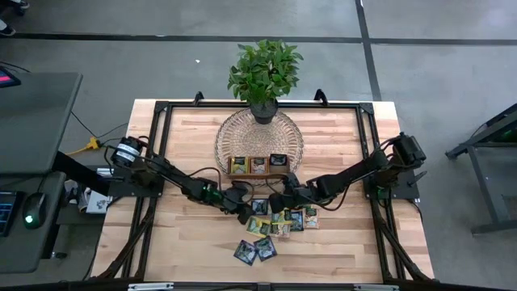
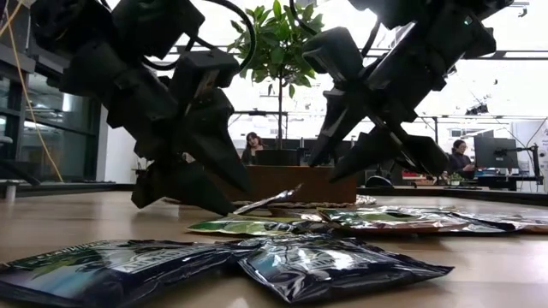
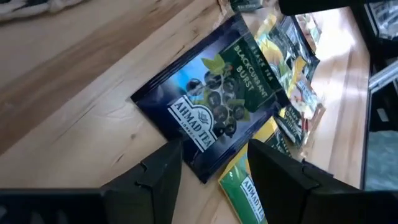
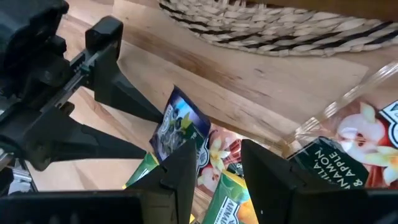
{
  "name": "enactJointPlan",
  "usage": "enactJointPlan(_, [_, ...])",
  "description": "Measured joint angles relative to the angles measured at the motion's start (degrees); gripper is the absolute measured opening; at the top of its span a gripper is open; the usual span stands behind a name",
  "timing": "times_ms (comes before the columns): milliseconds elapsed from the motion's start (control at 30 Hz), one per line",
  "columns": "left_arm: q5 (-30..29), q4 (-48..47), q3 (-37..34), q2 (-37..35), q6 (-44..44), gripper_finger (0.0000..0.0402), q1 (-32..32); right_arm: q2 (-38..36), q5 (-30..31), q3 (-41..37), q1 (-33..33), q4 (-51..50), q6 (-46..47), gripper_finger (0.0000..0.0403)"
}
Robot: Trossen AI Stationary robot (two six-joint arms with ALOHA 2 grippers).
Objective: Pick & Place Tea
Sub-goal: Put the violet tea bag into the right section of the wooden organizer
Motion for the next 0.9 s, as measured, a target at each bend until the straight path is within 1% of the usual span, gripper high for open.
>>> enactJointPlan(233, [-1.06, -0.84, 0.04, 0.17, -1.13, 0.0184, -0.04, 0.45, -0.26, 0.00, 0.00, 0.70, 0.17, 0.0124])
enactJointPlan(400, [-1.33, -1.07, 0.03, 0.19, -1.25, 0.0184, -0.04, 3.45, -2.92, 0.00, 0.00, 6.65, 1.22, 0.0124])
enactJointPlan(500, [-1.35, -1.17, 0.01, 0.21, -1.25, 0.0184, -0.04, 4.73, -2.82, 0.00, 0.00, 7.77, 1.68, 0.0124])
enactJointPlan(900, [-1.40, -1.46, -0.09, 0.26, -1.27, 0.0184, -0.04, 4.85, -2.03, 0.00, -0.15, 9.03, 1.50, 0.0124])
